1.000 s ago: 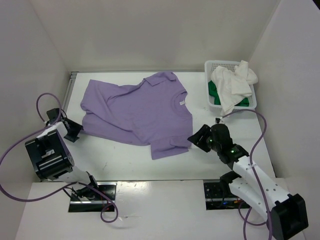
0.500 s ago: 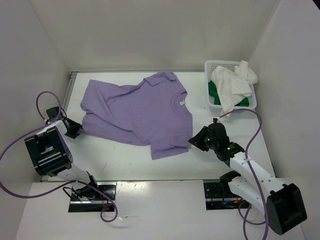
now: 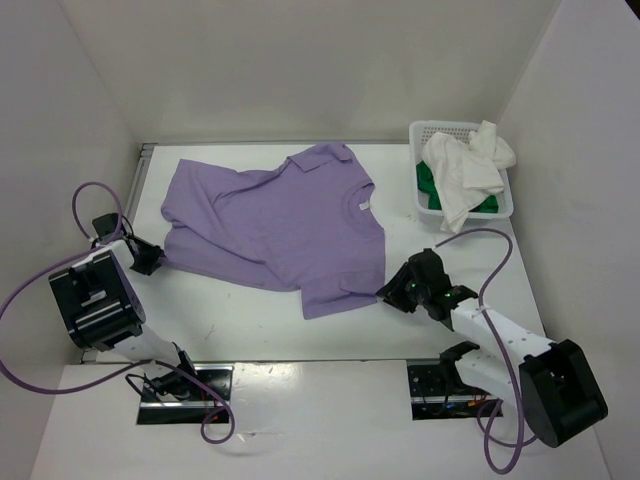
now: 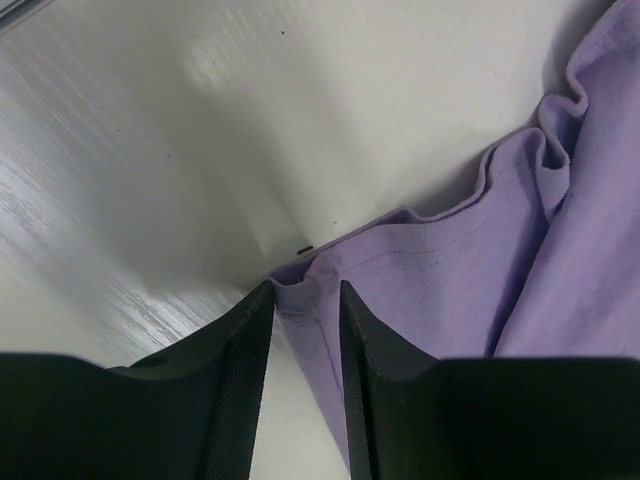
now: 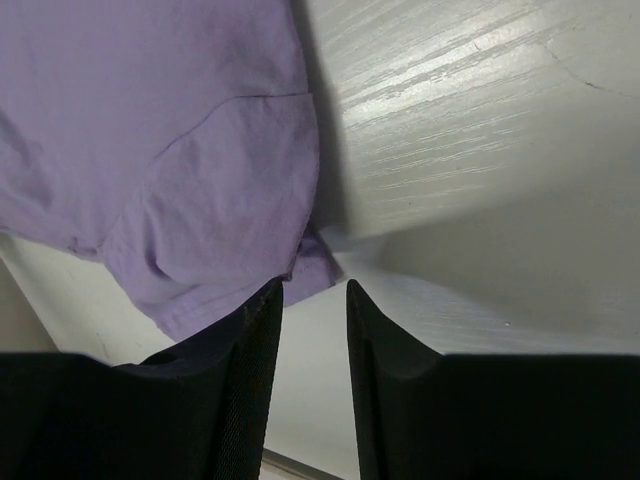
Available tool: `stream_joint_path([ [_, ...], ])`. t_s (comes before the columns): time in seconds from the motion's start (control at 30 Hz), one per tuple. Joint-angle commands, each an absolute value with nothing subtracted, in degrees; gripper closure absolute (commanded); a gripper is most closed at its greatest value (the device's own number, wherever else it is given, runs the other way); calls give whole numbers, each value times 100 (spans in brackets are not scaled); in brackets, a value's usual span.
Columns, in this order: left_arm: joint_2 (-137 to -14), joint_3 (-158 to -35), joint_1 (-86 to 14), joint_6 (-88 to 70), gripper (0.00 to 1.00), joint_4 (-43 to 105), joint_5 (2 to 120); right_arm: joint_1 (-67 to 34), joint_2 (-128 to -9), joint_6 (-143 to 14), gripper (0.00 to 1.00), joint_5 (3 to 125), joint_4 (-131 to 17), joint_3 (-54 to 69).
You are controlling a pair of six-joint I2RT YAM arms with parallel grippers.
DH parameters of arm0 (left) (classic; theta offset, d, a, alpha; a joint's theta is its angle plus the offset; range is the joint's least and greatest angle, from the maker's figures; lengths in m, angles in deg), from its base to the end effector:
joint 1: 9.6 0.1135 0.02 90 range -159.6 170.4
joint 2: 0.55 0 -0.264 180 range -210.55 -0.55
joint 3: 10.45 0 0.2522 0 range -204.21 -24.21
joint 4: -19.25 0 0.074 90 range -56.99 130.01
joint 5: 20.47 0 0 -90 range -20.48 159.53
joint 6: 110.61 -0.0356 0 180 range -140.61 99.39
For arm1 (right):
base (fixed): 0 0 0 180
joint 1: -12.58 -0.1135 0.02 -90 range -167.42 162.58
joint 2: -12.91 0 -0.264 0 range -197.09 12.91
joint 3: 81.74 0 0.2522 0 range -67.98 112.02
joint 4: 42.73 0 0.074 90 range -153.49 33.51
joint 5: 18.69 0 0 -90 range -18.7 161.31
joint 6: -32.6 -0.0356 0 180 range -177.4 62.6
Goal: Fold and stack the t-shirts
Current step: Pick up the flattened T-shirt from the center of the board.
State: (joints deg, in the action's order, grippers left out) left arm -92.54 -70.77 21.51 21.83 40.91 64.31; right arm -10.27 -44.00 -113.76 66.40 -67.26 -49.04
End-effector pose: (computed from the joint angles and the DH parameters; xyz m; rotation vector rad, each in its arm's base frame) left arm 0.2664 0.1570 0.1571 -1.4703 2.0304 -0.1957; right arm 0.1629 0.0720 0.1490 0.6961 2.4550 0.6966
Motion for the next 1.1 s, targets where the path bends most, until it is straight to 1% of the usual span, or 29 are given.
stream_joint_path([
  [0.0,-9354,-7123,2186,2228,60,3969,6337,-1001,-4537,-11725,62,6691,-6484,-4952],
  [0.07,-9354,-7123,2186,2228,62,3908,6337,-1054,-4441,-11891,62,6691,-6537,-5005],
  [0.13,-9354,-7123,2186,2228,63,3907,6276,-1054,-4326,-12023,60,6761,-6537,-5066],
  [0.27,-9407,-7123,2133,2228,75,3959,6276,-1054,-4325,-12243,58,6814,-6599,-5067],
  [0.3,-9346,-7123,2133,2228,80,3960,6337,-1054,-4421,-12296,58,6875,-6599,-5067],
  [0.43,-9292,-7245,2072,2167,86,4197,6398,-1054,-4773,-12358,58,6876,-6266,-5120],
  [0.47,-9232,-7246,2020,2167,87,4258,6399,-1054,-4844,-12358,61,6876,-6265,-5120],
  [0.5,-9135,-7246,2019,2167,87,4320,6399,-1054,-4905,-12358,64,6876,-6265,-5120],
  [0.63,-8941,-7140,1958,2114,88,4443,6416,-1115,-4958,-12358,65,6937,-6212,-5120],
  [0.7,-8888,-7140,1958,2114,88,4443,6416,-1177,-4889,-12411,65,6937,-6422,-5067],
  [0.8,-8835,-7140,1958,2114,88,4496,6416,-1177,-4161,-12359,65,6937,-7070,-4996],
  [0.83,-8835,-7140,1958,2114,88,4496,6416,-1177,-3924,-12358,64,6937,-7195,-4996],
  [0.87,-8835,-7140,1958,2114,88,4496,6416,-1177,-3504,-12410,64,6937,-7327,-5101],
  [0.93,-8835,-7140,1958,2114,88,4496,6416,-1177,-3289,-12481,64,6876,-7478,-5216],
  [1.0,-8835,-7140,1958,2114,88,4496,6416,-1177,-3393,-12578,64,6814,-7408,-5286],
  [1.07,-8835,-7140,1958,2114,88,4496,6364,-1177,-3778,-12578,68,6814,-7329,-5147],
])
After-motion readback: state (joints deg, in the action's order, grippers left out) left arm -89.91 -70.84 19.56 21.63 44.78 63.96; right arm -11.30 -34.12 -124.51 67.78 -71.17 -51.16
